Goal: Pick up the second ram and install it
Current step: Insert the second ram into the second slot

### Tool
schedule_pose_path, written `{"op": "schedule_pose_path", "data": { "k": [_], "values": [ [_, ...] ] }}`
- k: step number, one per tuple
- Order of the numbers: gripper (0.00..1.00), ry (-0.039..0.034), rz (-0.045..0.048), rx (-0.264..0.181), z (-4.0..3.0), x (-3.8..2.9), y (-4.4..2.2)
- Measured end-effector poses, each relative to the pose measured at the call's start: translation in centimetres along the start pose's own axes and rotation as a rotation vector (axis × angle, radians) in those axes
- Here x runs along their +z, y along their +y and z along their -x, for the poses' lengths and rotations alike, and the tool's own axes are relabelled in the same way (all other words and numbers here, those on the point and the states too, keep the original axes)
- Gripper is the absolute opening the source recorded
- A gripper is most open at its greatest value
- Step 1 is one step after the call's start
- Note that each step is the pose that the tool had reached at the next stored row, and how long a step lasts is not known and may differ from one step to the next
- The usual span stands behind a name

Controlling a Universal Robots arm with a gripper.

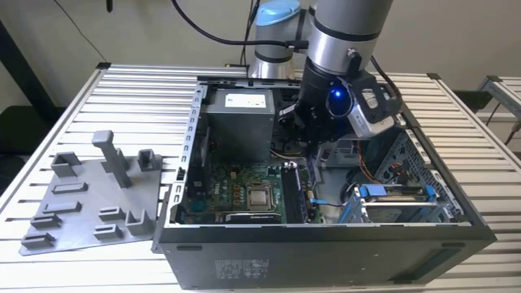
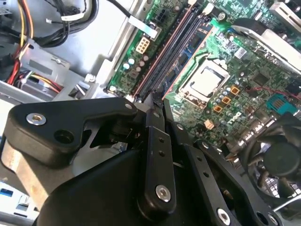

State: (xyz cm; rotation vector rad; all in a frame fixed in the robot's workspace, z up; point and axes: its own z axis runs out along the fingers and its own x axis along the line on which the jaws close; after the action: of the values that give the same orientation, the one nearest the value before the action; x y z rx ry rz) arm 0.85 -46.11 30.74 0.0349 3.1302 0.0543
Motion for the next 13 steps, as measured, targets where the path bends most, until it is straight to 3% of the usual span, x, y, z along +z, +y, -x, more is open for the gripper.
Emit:
{"op": "schedule_pose_path", "data": {
  "k": [4,13],
  "values": [
    [0.14,-0.0001,0.0,0.0,-0.4,0.33,-0.22],
    [0.14,0.0,0.0,0.0,-1.11,1.92,-0.46]
  ]
}}
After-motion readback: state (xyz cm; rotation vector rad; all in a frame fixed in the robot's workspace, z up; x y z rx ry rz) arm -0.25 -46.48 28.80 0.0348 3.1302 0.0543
